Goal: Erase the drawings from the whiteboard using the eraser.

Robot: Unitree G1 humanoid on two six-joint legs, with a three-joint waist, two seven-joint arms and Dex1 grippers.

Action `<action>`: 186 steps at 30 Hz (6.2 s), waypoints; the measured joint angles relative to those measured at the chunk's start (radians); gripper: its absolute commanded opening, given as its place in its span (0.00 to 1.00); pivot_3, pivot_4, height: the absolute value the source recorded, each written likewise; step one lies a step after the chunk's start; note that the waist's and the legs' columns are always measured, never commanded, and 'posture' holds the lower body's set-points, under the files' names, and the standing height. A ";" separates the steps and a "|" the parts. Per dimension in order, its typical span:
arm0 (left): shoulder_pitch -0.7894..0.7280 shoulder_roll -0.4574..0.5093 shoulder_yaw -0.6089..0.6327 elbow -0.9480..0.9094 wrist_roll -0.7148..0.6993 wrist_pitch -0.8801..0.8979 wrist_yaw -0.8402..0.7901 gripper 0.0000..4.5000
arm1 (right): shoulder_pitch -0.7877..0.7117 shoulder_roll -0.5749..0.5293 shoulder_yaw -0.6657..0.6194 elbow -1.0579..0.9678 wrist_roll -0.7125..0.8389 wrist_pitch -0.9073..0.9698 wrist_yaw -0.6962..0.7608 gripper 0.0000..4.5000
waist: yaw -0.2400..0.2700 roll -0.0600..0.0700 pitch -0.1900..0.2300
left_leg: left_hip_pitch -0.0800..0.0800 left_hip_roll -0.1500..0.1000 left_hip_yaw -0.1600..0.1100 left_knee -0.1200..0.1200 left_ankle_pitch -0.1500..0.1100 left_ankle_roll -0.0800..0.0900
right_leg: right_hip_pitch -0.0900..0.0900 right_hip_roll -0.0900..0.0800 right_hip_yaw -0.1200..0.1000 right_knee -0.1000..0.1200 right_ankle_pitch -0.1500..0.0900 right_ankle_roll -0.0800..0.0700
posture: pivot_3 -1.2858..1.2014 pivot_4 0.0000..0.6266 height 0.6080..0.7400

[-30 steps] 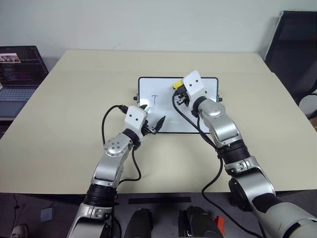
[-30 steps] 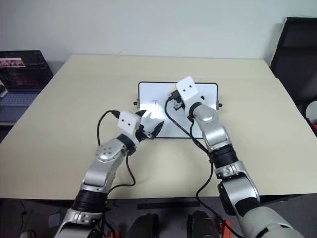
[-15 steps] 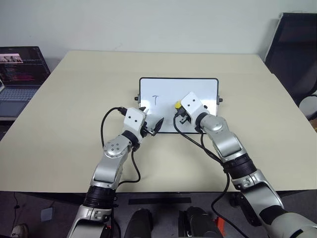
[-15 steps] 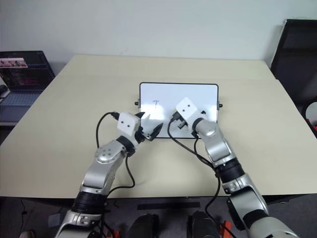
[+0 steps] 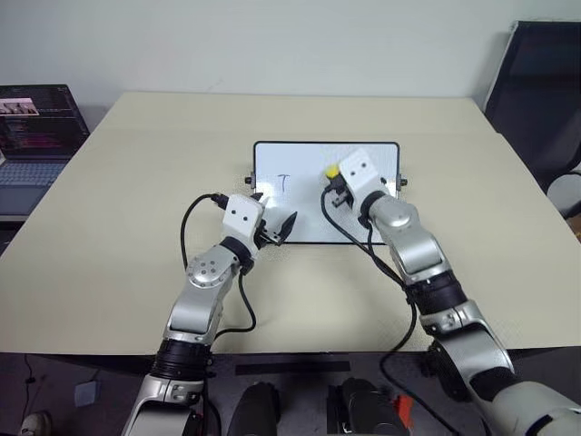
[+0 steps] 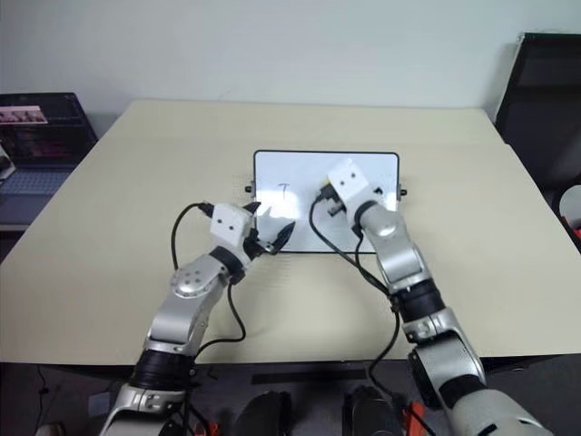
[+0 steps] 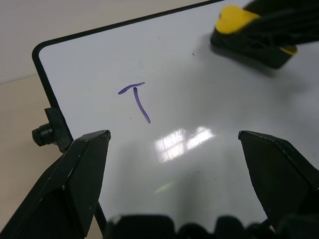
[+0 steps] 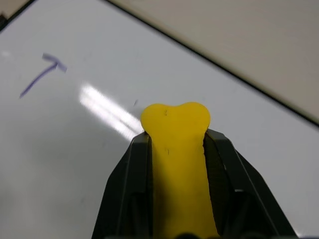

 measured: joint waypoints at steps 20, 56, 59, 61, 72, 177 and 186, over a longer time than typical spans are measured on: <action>0.022 0.000 0.014 -0.010 0.000 0.003 0.003 1.00 | 0.092 -0.025 0.089 -0.021 -0.062 -0.027 0.075 0.24 | 0.003 0.000 -0.001 | 0.000 0.000 -0.001 0.001 0.000 0.000 | 0.001 -0.001 -0.001 0.001 0.000 0.000 | 0.52 0.24 1.00; 0.027 0.016 0.015 -0.013 -0.003 0.019 -0.043 1.00 | 0.421 -0.139 -0.006 -0.239 -0.063 -0.304 0.003 0.24 | 0.016 -0.001 0.000 | 0.000 0.000 0.001 0.001 0.000 -0.001 | 0.000 0.000 0.000 -0.001 -0.001 0.001 | 0.52 0.24 1.00; 0.026 0.016 0.015 -0.013 -0.003 0.019 -0.041 1.00 | 0.406 -0.137 -0.004 -0.235 -0.063 -0.303 0.008 0.24 | 0.015 -0.001 0.000 | 0.000 0.000 0.001 0.001 0.000 -0.001 | 0.000 0.000 0.000 -0.001 -0.001 0.001 | 0.52 0.24 1.00; 0.026 0.016 0.015 -0.013 -0.003 0.020 -0.041 1.00 | 0.367 -0.123 0.000 -0.218 -0.061 -0.289 0.022 0.24 | 0.013 -0.001 0.000 | 0.000 0.000 0.001 0.001 0.000 -0.001 | 0.000 0.000 0.001 0.000 -0.001 0.000 | 0.52 0.24 1.00; 0.007 0.040 0.040 -0.005 0.000 0.020 -0.026 1.00 | 0.040 0.005 0.039 -0.036 -0.031 -0.253 0.109 0.24 | 0.016 0.000 0.000 | 0.000 0.000 -0.001 0.001 0.000 -0.001 | 0.000 -0.001 0.000 0.000 0.000 0.000 | 0.52 0.24 1.00; 0.040 0.041 0.057 -0.058 -0.001 0.083 0.020 1.00 | -0.191 0.085 0.178 0.364 -0.150 -0.162 0.153 0.24 | 0.009 0.000 0.000 | 0.001 0.000 -0.002 0.001 0.000 -0.001 | 0.001 -0.001 -0.001 0.001 0.000 0.000 | 0.52 0.24 1.00; 0.041 0.044 0.057 -0.058 -0.001 0.083 0.020 1.00 | -0.176 0.078 0.194 0.318 -0.149 -0.118 0.205 0.24 | 0.009 0.000 0.000 | 0.001 0.000 -0.002 0.001 0.000 -0.001 | 0.001 -0.001 -0.001 0.001 0.000 0.000 | 0.52 0.24 1.00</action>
